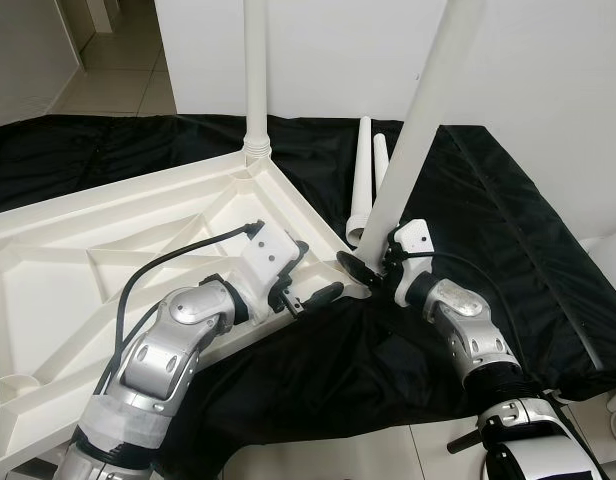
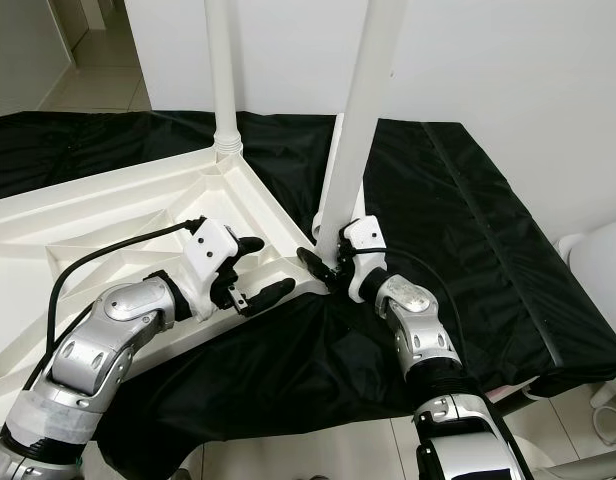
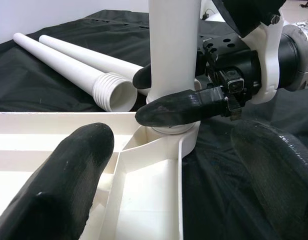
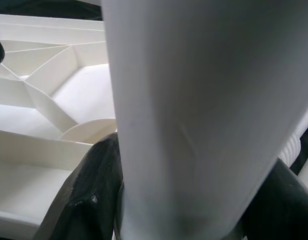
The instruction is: Building children table
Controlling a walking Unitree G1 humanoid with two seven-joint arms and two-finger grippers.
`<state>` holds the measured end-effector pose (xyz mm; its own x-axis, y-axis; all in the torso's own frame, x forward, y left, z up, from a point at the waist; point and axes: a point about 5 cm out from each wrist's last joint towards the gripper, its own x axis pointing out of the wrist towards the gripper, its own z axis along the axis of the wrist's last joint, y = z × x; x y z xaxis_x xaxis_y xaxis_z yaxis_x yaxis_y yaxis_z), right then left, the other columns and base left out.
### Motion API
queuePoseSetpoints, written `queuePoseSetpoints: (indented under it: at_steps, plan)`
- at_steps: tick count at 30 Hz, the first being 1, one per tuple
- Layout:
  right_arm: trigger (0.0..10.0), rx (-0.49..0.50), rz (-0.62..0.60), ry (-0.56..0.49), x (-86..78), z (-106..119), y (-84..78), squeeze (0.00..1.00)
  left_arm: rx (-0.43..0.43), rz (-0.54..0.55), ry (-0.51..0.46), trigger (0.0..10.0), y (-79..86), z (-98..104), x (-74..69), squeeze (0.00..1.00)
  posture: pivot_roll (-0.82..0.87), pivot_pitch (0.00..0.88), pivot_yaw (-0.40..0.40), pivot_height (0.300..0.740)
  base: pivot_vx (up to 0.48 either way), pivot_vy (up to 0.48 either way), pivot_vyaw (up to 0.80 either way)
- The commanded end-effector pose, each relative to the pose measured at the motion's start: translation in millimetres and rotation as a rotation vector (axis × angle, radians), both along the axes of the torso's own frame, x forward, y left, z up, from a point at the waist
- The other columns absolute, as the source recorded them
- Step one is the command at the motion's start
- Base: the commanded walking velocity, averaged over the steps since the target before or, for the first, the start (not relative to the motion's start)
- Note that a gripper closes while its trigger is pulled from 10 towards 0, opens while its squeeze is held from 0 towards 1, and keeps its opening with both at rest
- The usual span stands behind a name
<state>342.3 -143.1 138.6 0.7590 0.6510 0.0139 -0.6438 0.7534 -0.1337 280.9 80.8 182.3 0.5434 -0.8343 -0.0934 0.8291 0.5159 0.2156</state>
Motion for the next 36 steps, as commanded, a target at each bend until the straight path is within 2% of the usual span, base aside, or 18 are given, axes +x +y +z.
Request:
queuePoseSetpoints:
  at_steps: [1, 3, 4, 10, 16, 17, 21, 23, 27, 30, 36]
  plan:
    - [3.3, 0.0, -0.018, 0.008, 0.6, -1, -5.3, 0.0, -0.004, 0.018, -0.004, 10.0, -1.5, 2, 1.0, 0.0, 0.05, 0.072, -0.039, 0.74, 0.0, 0.0, 0.0]
    - [3.3, -0.002, -0.022, 0.008, 0.5, -2, -5.4, 0.0, -0.004, 0.017, -0.004, 10.0, -1.7, 2, 1.2, 0.0, 0.05, 0.072, -0.039, 0.74, 0.0, 0.0, 0.0]
    - [10.0, 0.004, -0.022, 0.014, -0.2, -3, -4.9, 0.0, -0.004, 0.017, -0.004, 10.0, -1.8, 2, 1.3, 0.0, 0.05, 0.073, -0.039, 0.74, 0.0, 0.0, 0.0]
    - [10.0, 0.051, -0.043, 0.025, -4.5, -4, 3.4, 0.0, -0.004, 0.019, -0.003, 10.0, -1.3, 2, 1.3, 0.0, 0.05, 0.075, -0.043, 0.74, 0.0, 0.0, 0.0]
    - [10.0, 0.106, -0.164, 0.053, -7.7, -4, 19.1, 0.0, -0.007, 0.019, 0.001, 10.0, -1.9, 1, -0.1, 0.0, 0.04, 0.078, -0.048, 0.74, 0.0, 0.0, 0.0]
    - [10.0, 0.14, -0.263, 0.059, -9.5, -2, 27.3, 0.0, -0.007, 0.018, 0.002, 10.0, -2.6, 0, -0.2, 0.0, 0.04, 0.077, -0.048, 0.74, 0.0, 0.0, 0.0]
    - [10.0, 0.141, -0.394, 0.078, -11.0, -4, 32.6, 0.0, -0.007, 0.014, 0.002, 10.0, -2.8, 0, -0.5, 0.0, 0.04, 0.074, -0.047, 0.74, 0.0, 0.0, 0.0]
    - [10.0, 0.138, -0.418, 0.08, -11.7, -4, 33.7, 0.0, -0.007, 0.013, 0.003, 10.0, -2.6, 0, -0.7, 0.0, 0.04, 0.07, -0.045, 0.74, 0.0, 0.0, 0.0]
    - [10.0, 0.196, -0.678, 0.142, -19.6, -10, 39.1, 0.0, -0.006, 0.003, 0.003, 10.0, -4.8, -1, -0.9, 0.0, 0.04, 0.063, -0.051, 0.74, 0.0, 0.0, 0.0]
    - [10.0, 0.225, -0.724, 0.143, -26.6, -9, 48.0, 0.0, -0.007, 0.003, 0.001, 10.0, -5.1, -1, -0.9, 0.0, 0.04, 0.059, -0.055, 0.74, 0.0, 0.0, 0.0]
    - [10.0, 0.261, -0.681, 0.135, -31.9, -4, 59.4, 0.0, -0.01, 0.002, 0.004, 10.0, -5.4, -1, -1.2, 0.0, 0.03, 0.058, -0.05, 0.74, 0.0, 0.0, 0.0]
